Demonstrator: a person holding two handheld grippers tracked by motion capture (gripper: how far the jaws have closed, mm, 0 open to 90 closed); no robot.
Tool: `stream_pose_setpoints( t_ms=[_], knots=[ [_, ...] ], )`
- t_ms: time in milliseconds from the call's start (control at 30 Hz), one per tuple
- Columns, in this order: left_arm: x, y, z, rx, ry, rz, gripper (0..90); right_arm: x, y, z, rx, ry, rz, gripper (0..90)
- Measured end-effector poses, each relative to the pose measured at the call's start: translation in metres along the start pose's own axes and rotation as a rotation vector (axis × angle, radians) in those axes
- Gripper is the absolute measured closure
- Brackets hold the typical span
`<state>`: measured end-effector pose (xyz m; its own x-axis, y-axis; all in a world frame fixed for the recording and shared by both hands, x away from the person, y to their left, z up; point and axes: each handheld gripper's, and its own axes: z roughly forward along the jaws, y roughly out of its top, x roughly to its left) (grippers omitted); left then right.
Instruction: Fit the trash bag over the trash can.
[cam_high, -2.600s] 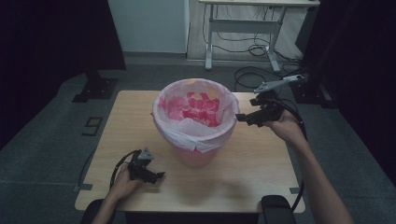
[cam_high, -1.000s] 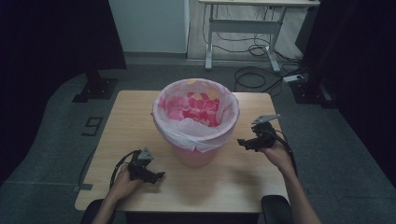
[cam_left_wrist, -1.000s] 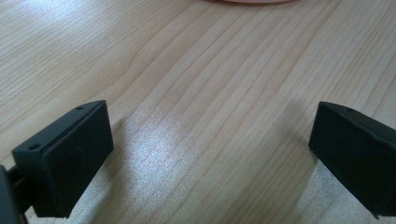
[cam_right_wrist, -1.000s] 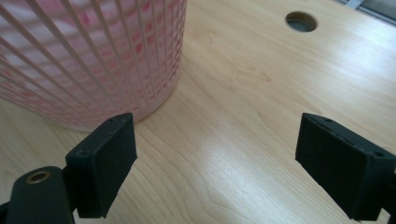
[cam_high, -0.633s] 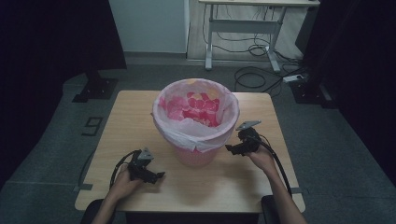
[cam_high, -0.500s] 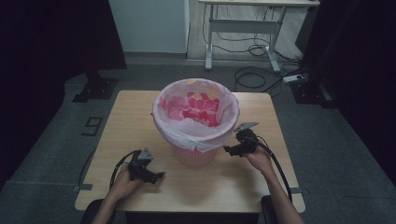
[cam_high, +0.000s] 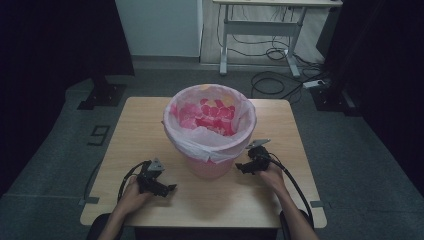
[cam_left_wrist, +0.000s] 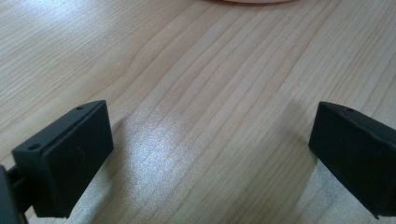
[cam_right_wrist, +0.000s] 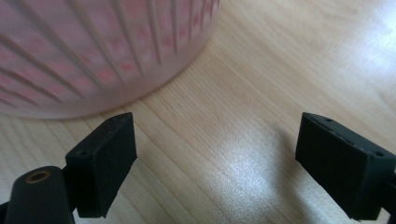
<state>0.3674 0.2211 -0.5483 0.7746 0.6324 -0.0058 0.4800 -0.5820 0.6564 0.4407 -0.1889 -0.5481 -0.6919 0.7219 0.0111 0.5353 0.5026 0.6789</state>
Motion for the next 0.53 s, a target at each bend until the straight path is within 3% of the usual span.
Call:
stream_pose_setpoints(
  t_ms=[167, 533],
  knots=[
    [-0.0001, 0.0, 0.0, 0.0, 0.0, 0.0, 0.0, 0.0001, -0.0071, 0.0033, -0.088, -0.012, 0.001, 11.6],
    [-0.0003, 0.0, 0.0002, -0.002, 0.001, -0.002, 0.0, 0.0001, -0.0081, 0.0026, -0.087, -0.017, 0.002, 11.6]
  ],
)
